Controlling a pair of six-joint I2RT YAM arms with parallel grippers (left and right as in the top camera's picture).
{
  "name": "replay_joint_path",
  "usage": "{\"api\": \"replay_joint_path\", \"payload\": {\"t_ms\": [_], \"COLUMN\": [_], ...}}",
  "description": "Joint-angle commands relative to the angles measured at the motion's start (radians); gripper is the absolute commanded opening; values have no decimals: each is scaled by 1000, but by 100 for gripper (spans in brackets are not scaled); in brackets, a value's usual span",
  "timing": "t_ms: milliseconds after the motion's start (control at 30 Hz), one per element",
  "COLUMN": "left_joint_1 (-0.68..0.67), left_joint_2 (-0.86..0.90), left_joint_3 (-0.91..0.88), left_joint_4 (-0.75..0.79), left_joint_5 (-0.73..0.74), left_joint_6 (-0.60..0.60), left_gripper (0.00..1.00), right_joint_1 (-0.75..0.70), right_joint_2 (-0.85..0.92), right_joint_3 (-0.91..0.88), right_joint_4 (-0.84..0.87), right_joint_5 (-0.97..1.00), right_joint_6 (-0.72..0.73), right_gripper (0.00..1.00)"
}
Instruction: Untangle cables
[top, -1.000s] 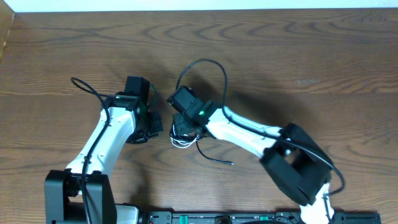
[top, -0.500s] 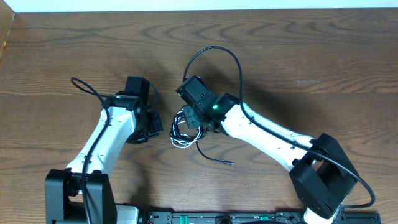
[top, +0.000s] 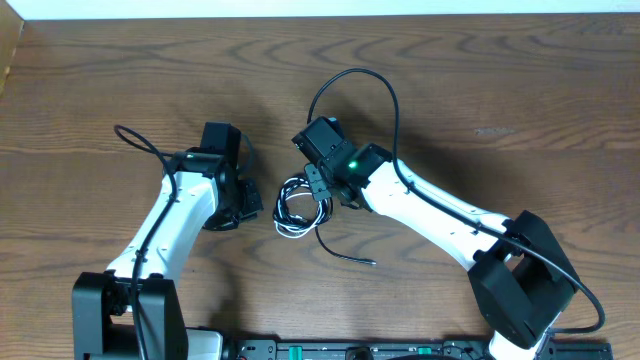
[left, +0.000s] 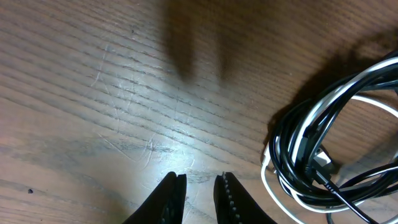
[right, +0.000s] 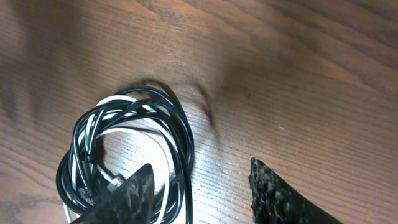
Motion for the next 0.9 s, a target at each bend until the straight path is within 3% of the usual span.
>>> {"api": "replay_joint_path", "payload": {"t_ms": [0,600,767,867], "left_joint_1": [-2,-2,-2,-2], "left_joint_2": [8,8,8,8], "left_joint_3": [-7,-7,-7,-7], "left_joint_4": [-2,1,1,1], "left_joint_5": [0,0,0,0], "left_joint_6": [-5,-5,-5,-5], "left_gripper": [23,24,24,24], "right_joint_1": [2,1,1,1], "right_joint_2": [6,6,6,6], "right_joint_3": [-4,-103,-141,-169], "right_joint_4": [-3,99,148,182], "right_joint_5": [15,15,14,15], "right_joint_6": [14,64,92,136], "right_gripper": [46,44,36,25]}}
